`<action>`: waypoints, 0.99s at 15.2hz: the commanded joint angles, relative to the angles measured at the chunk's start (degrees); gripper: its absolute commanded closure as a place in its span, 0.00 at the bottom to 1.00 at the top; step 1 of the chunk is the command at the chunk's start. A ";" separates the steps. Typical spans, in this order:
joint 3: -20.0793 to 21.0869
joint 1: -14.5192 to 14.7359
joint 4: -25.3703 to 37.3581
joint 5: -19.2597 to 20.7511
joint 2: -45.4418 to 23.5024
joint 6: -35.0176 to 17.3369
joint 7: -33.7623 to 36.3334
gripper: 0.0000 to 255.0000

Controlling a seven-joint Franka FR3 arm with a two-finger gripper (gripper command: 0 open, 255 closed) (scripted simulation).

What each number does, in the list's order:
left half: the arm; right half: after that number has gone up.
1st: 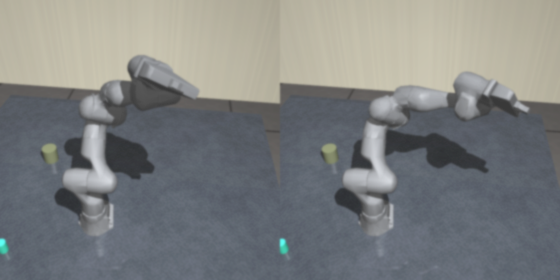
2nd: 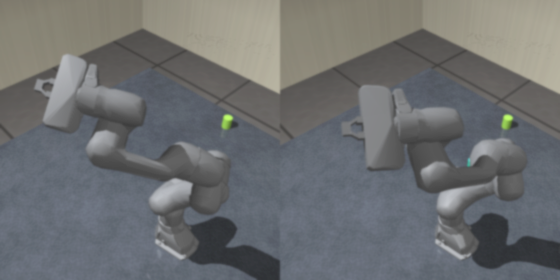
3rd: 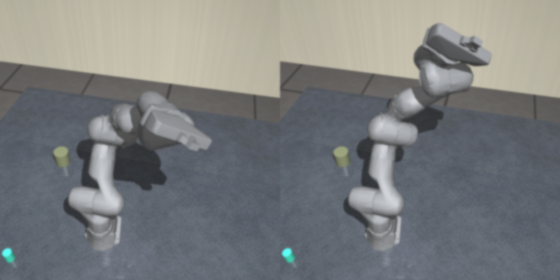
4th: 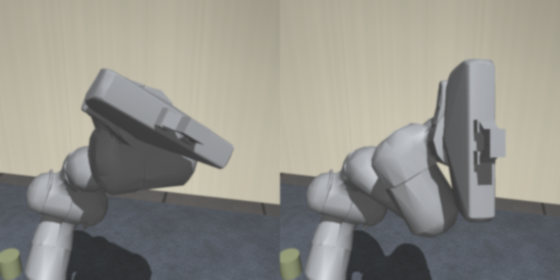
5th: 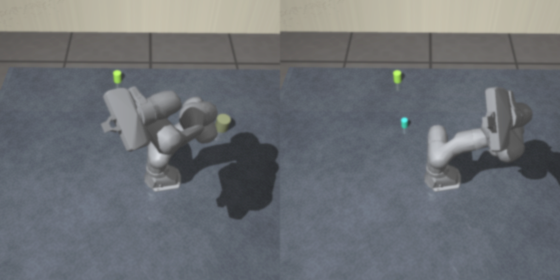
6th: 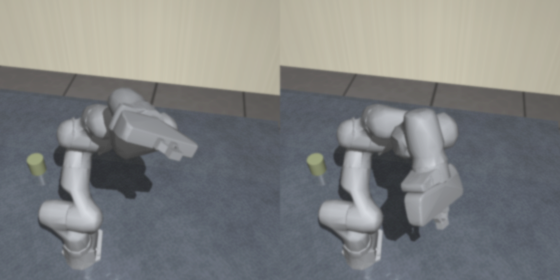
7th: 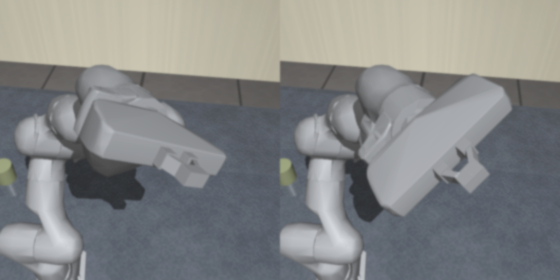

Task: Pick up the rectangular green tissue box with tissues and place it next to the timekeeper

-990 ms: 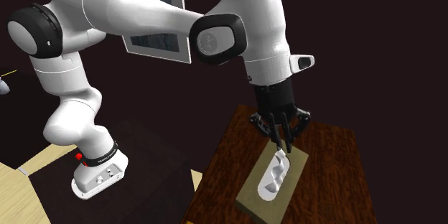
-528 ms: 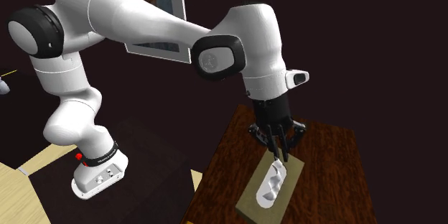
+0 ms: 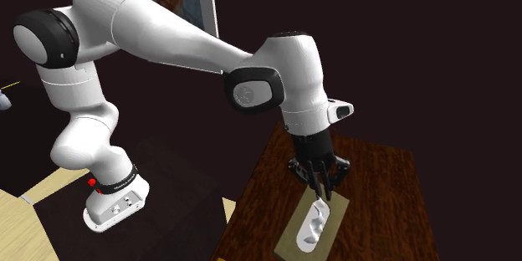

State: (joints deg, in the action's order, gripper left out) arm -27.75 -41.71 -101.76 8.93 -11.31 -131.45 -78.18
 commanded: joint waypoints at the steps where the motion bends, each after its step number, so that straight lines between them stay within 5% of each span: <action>1: 0.02 -0.03 -1.02 -0.01 -0.38 -1.38 0.24 1.00; 15: 0.35 -0.64 -7.13 -0.81 -4.37 -11.10 1.30 1.00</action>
State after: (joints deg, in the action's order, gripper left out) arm -27.48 -42.32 -108.61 8.24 -15.22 -141.82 -77.01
